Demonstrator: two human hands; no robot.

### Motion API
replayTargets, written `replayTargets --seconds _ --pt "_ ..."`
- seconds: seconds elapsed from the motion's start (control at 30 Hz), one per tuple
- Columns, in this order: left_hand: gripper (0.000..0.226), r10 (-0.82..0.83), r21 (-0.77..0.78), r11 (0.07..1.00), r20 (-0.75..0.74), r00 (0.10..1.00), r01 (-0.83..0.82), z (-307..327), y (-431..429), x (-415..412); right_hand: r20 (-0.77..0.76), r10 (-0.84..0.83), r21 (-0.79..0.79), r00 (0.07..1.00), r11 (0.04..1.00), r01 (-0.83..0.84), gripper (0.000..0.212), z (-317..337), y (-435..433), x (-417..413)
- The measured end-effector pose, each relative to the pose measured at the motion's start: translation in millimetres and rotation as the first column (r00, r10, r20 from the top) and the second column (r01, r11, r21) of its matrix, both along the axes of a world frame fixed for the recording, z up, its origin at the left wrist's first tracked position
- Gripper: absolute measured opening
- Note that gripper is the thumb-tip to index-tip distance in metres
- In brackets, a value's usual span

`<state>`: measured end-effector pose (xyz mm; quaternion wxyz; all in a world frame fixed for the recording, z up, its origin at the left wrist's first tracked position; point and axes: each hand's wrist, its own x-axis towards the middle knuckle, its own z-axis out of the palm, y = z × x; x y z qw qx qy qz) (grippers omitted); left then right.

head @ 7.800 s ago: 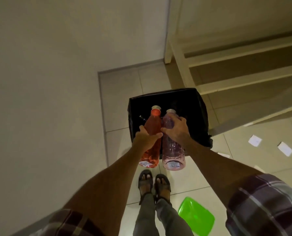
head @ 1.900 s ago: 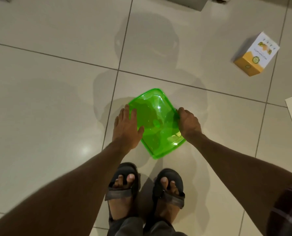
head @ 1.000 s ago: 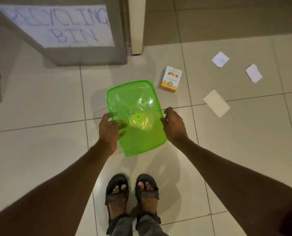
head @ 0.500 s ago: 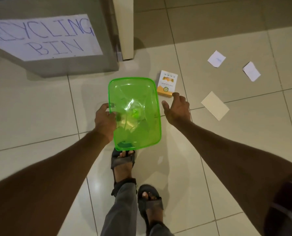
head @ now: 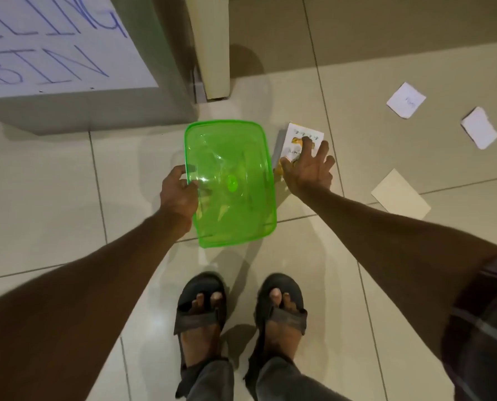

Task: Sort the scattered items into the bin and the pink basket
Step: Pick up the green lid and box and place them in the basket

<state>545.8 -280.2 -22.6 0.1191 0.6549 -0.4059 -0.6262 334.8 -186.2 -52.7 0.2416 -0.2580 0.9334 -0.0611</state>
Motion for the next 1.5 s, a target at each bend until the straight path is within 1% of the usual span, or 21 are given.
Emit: replayTargets --seconds 0.13,0.3,0.43,0.57,0.67,0.73,0.8,0.93,1.0,1.1,1.23,1.37,1.5 --pt "0.035 0.024 0.008 1.0 0.027 0.999 -0.025 -34 -5 -11 0.002 -0.056 -0.016 0.998 0.998 0.056 0.071 -43 -18 -12" --pt "0.035 0.033 0.021 0.999 0.05 0.998 -0.034 -62 -10 -11 0.021 -0.146 0.042 0.989 0.989 0.145 0.083 -73 -29 -10" --pt "0.035 0.034 0.025 0.999 0.037 0.999 -0.035 -56 -15 -8 0.009 -0.127 0.002 0.992 0.992 0.127 0.085 -63 -25 -11" --pt "0.035 0.035 0.032 0.999 0.003 0.999 -0.035 -18 -10 -7 -0.047 -0.109 -0.051 0.993 0.993 0.106 0.085 -24 -7 -2" --pt "0.037 0.028 0.045 0.999 -0.063 0.998 -0.025 36 -8 -7 -0.074 -0.095 -0.081 0.993 0.993 0.089 0.083 31 8 3" --pt "0.038 0.031 0.061 0.998 -0.095 0.995 -0.025 79 -8 -11 -0.055 -0.071 -0.079 0.996 0.995 0.066 0.082 77 16 2" --pt "0.037 0.033 0.067 0.997 -0.102 0.994 -0.026 126 -7 -14 -0.025 -0.038 -0.077 0.999 0.996 0.036 0.082 130 20 3" --pt "0.035 -0.012 0.023 1.0 -0.074 0.997 0.014 227 0 -28 -0.043 -0.012 -0.107 0.999 0.994 0.007 0.08 249 31 2" --pt "0.034 -0.034 -0.009 0.999 -0.08 0.996 0.034 282 5 -33 -0.046 -0.008 -0.149 0.999 0.989 0.001 0.079 306 38 4" --pt "0.034 -0.078 -0.039 0.996 -0.101 0.992 0.074 363 8 -36 -0.063 -0.06 -0.209 0.996 0.977 0.046 0.079 387 48 9" --pt "0.034 -0.133 -0.04 0.991 -0.156 0.979 0.129 455 6 -34 -0.03 -0.126 -0.25 0.992 0.962 0.115 0.082 481 62 16" --pt "0.034 -0.188 -0.079 0.981 -0.194 0.963 0.175 536 6 -39 -0.044 -0.184 -0.292 0.982 0.942 0.163 0.084 553 75 18" --pt "0.033 -0.287 -0.125 0.955 -0.189 0.939 0.267 607 12 -50 -0.062 -0.267 -0.304 0.962 0.923 0.236 0.083 620 93 21"
